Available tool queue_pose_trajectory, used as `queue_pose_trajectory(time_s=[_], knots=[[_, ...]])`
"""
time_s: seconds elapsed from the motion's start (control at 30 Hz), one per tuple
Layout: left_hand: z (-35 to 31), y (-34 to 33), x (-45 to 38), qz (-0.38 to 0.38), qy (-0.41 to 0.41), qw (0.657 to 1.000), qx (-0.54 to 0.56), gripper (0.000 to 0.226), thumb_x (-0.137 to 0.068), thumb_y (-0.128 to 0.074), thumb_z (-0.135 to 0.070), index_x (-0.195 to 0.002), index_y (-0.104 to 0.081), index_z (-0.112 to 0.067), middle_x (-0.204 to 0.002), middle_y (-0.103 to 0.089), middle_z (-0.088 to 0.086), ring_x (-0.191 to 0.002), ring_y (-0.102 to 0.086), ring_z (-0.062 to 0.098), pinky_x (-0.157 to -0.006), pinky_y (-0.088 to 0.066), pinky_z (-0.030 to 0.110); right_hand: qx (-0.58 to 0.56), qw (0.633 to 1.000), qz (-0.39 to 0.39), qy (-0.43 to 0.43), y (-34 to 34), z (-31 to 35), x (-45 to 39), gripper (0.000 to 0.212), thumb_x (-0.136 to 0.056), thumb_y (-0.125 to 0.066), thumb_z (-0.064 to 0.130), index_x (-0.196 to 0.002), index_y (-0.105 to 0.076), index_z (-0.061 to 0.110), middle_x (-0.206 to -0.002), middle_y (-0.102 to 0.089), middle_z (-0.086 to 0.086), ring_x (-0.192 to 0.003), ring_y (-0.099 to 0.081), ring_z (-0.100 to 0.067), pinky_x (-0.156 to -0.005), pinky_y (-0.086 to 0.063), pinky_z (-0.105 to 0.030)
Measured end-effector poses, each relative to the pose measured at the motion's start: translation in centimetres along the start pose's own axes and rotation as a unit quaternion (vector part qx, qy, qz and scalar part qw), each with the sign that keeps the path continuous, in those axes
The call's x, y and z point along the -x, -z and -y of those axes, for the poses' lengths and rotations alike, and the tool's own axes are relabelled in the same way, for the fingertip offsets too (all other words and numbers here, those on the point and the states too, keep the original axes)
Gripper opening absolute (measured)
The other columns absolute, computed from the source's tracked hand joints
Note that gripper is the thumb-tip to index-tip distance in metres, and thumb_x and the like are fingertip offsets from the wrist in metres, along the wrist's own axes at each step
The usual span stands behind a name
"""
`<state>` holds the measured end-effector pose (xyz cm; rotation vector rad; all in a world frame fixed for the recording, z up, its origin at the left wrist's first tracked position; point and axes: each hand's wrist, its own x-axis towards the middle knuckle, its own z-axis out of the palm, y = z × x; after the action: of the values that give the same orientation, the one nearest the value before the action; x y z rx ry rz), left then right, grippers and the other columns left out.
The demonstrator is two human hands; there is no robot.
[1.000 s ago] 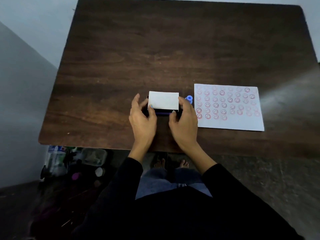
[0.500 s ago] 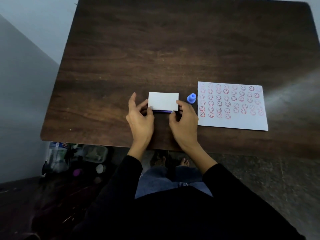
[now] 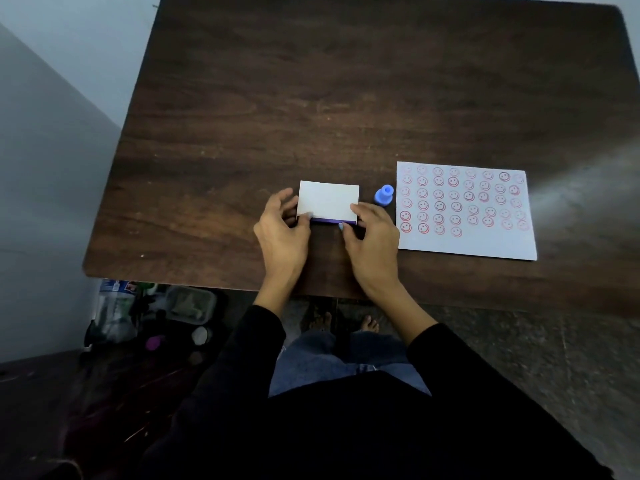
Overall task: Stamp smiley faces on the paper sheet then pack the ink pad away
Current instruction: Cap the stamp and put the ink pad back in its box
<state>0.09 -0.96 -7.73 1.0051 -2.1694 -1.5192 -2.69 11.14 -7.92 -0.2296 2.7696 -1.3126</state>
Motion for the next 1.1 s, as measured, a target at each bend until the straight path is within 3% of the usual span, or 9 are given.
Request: queue_pose_trajectory(time_s=[0.17,0.43,0.63,0.73,0.8,0.9,1.0,1.1], knots=[[0.0,0.1,0.0,0.007,-0.009,0.999,-0.03,0.038,-0.078,-0.069,-0.002,-0.115,-0.06,-0.007,-0.111,-0.069,0.01,-0.095,-0.065,0.012,-0.085,-0.055,0.025,0.02,1.0,-0.002,0.009,0.0,-0.1,-0.1,0.032,-0.083,-0.065,0.006,-0.114,-0.062,-0.001,-0.12,-0.06,-0.016,-0.111,-0.057,-0.028,-0.1,-0.046,-0.039],[-0.5,0.3,-0.2,0.016,-0.008,0.998,-0.06,0.046,-0.075,-0.071,-0.005,-0.119,-0.059,-0.01,-0.113,-0.068,0.005,-0.089,-0.062,0.01,-0.082,-0.053,0.022,-0.017,1.0,0.001,0.025,0.2,-0.3,0.2,0.033,-0.081,-0.065,0.001,-0.114,-0.061,0.001,-0.115,-0.061,-0.018,-0.105,-0.059,-0.03,-0.092,-0.051,-0.046],[-0.8,0.3,0.2,0.018,-0.008,0.998,-0.062,0.044,-0.076,-0.07,-0.004,-0.119,-0.058,-0.008,-0.111,-0.069,0.008,-0.09,-0.062,0.008,-0.077,-0.048,0.011,-0.006,0.999,0.015,0.031,0.7,-0.5,-0.1,0.028,-0.082,-0.065,0.004,-0.11,-0.064,0.001,-0.113,-0.063,-0.015,-0.101,-0.06,-0.027,-0.091,-0.051,-0.042],[-0.9,0.3,0.2,0.019,-0.001,0.998,-0.066,0.045,-0.076,-0.071,-0.005,-0.119,-0.058,-0.009,-0.111,-0.068,0.008,-0.09,-0.061,0.007,-0.076,-0.047,0.009,0.008,0.998,-0.038,0.047,1.8,-0.3,-0.2,0.03,-0.08,-0.067,0.011,-0.109,-0.063,0.007,-0.108,-0.064,-0.011,-0.095,-0.06,-0.025,-0.086,-0.049,-0.032],[-0.9,0.3,0.2,0.021,0.004,0.998,-0.065,0.048,-0.076,-0.071,-0.005,-0.121,-0.056,-0.009,-0.114,-0.067,0.008,-0.091,-0.061,0.007,-0.077,-0.047,0.01,0.029,0.991,-0.109,0.068,2.9,-0.6,-0.7,0.027,-0.079,-0.064,0.01,-0.106,-0.062,0.009,-0.106,-0.065,-0.01,-0.097,-0.059,-0.026,-0.087,-0.046,-0.035],[-1.1,0.2,0.2,0.024,0.01,0.997,-0.072,0.053,-0.076,-0.071,-0.005,-0.125,-0.053,-0.011,-0.119,-0.065,0.007,-0.093,-0.059,0.007,-0.085,-0.05,0.018,0.094,0.986,-0.134,0.034,5.1,-2.4,-1.9,0.032,-0.086,-0.057,0.014,-0.118,-0.055,0.01,-0.121,-0.061,-0.011,-0.113,-0.052,-0.027,-0.098,-0.036,-0.036],[-1.2,0.0,0.4,0.03,-0.002,0.997,-0.075,0.053,-0.075,-0.07,-0.003,-0.125,-0.054,-0.012,-0.118,-0.066,0.006,-0.092,-0.06,0.006,-0.092,-0.053,0.031,0.229,0.97,-0.079,-0.027,6.8,-5.1,-2.6,0.043,-0.095,-0.046,0.028,-0.134,-0.041,0.011,-0.143,-0.044,-0.014,-0.132,-0.037,-0.032,-0.109,-0.026,-0.044],[-1.3,-0.1,0.5,0.026,-0.01,0.996,-0.082,0.054,-0.073,-0.07,-0.003,-0.123,-0.055,-0.012,-0.116,-0.068,0.005,-0.092,-0.061,0.005,-0.094,-0.053,0.036,0.27,0.96,-0.018,-0.069,7.5,-6.7,-2.4,0.051,-0.097,-0.04,0.036,-0.14,-0.031,0.012,-0.153,-0.028,-0.014,-0.141,-0.022,-0.032,-0.114,-0.018,-0.047]])
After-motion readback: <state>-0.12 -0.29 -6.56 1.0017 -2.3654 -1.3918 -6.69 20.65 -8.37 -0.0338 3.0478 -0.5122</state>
